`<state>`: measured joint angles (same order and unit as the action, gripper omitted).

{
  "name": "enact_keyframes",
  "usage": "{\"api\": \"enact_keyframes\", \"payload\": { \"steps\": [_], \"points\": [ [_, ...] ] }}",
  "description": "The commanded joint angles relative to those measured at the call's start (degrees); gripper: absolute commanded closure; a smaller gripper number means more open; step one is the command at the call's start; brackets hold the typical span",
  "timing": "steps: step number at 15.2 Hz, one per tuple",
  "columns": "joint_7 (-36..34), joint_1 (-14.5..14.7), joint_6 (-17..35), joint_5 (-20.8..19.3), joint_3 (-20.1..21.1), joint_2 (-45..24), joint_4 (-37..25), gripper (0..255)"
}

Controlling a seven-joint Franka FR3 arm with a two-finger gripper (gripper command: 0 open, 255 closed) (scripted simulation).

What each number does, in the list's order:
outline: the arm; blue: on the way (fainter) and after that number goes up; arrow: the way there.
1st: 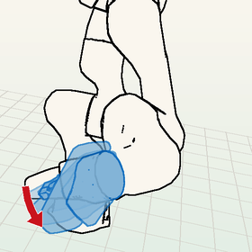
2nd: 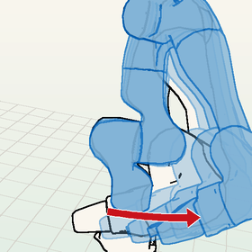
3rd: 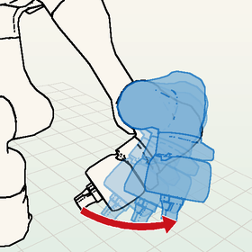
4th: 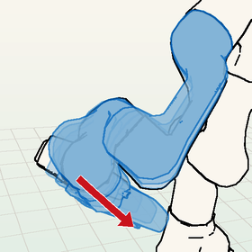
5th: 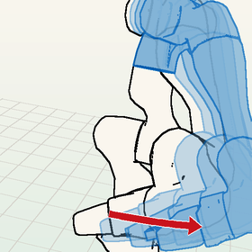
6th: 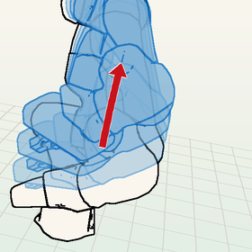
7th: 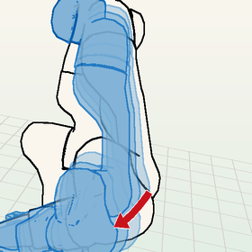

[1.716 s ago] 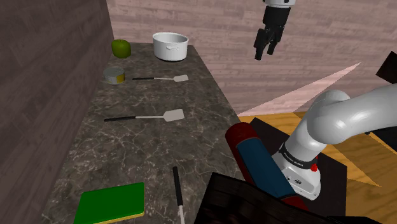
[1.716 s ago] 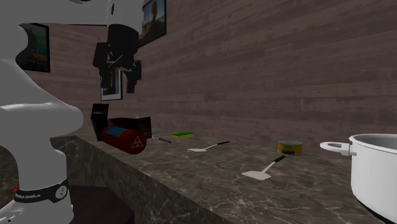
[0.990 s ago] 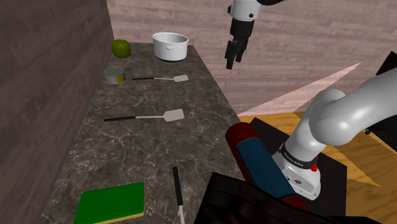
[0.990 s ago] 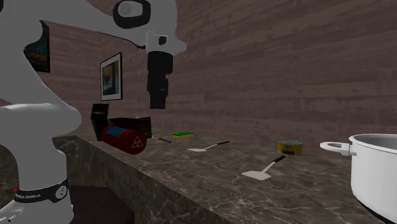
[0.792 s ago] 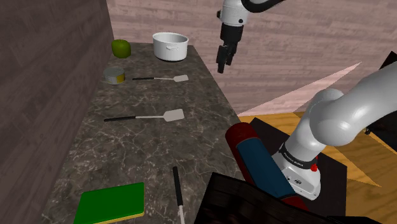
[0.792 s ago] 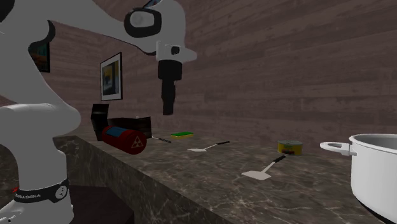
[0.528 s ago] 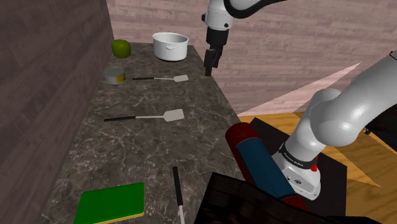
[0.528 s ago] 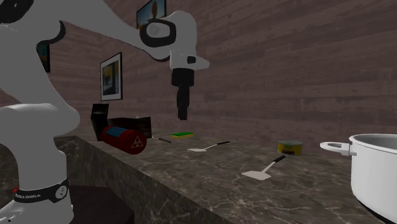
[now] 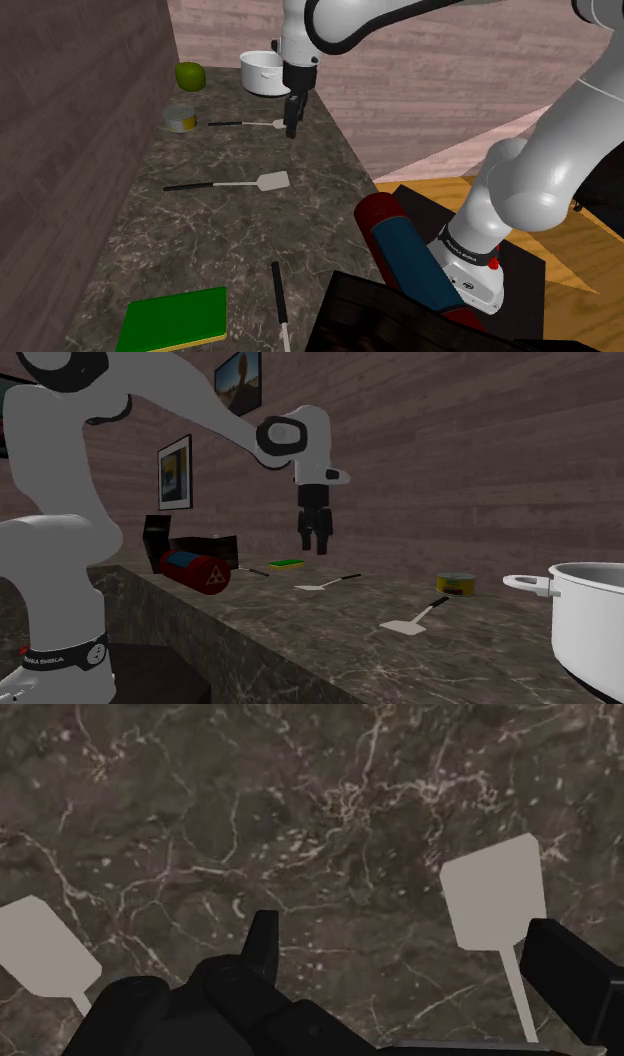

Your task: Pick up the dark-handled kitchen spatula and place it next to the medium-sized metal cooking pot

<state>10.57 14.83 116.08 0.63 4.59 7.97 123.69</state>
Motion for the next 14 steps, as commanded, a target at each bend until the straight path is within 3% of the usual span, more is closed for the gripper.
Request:
{"api": "enact_keyframes", "payload": {
  "steps": [1,14],
  "points": [
    [1.5,0.9,1.6,0.1,0.8,-3.0,-1.9,0],
    [7.7,7.4,8.2,-2.3,7.0,-21.5,-16.3,0]
  ]
}}
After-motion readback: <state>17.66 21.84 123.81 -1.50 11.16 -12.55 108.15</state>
